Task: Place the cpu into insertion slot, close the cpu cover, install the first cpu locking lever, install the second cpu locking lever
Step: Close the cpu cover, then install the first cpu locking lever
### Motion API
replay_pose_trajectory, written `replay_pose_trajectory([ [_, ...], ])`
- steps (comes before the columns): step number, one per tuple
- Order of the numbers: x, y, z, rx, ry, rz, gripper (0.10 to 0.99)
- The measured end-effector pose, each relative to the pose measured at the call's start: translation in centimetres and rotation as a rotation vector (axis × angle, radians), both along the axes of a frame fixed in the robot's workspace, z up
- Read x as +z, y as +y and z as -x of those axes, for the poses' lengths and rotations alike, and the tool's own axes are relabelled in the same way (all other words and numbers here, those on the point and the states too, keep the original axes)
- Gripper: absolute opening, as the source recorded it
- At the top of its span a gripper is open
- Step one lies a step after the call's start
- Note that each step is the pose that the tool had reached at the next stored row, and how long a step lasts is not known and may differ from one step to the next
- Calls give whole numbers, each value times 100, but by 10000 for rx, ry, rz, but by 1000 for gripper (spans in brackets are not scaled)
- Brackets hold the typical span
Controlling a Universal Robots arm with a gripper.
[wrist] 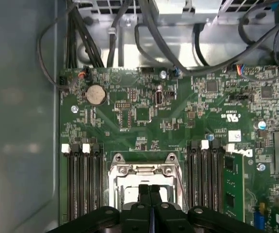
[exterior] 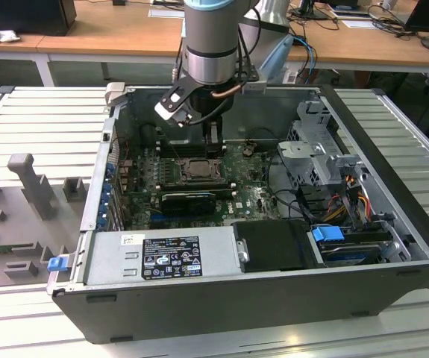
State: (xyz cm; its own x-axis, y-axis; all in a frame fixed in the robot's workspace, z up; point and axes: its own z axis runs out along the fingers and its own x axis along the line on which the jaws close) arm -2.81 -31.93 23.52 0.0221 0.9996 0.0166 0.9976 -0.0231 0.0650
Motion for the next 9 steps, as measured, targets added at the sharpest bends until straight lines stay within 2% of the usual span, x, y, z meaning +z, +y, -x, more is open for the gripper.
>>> replay_pose_trajectory([
  [2,-29,-1,19,349,14,1,106],
  [3,-48,-1,92,692,15,2,106],
  [5,-52,-1,216,695,13,-49,106],
  [9,-28,-1,223,695,13,-48,106],
])
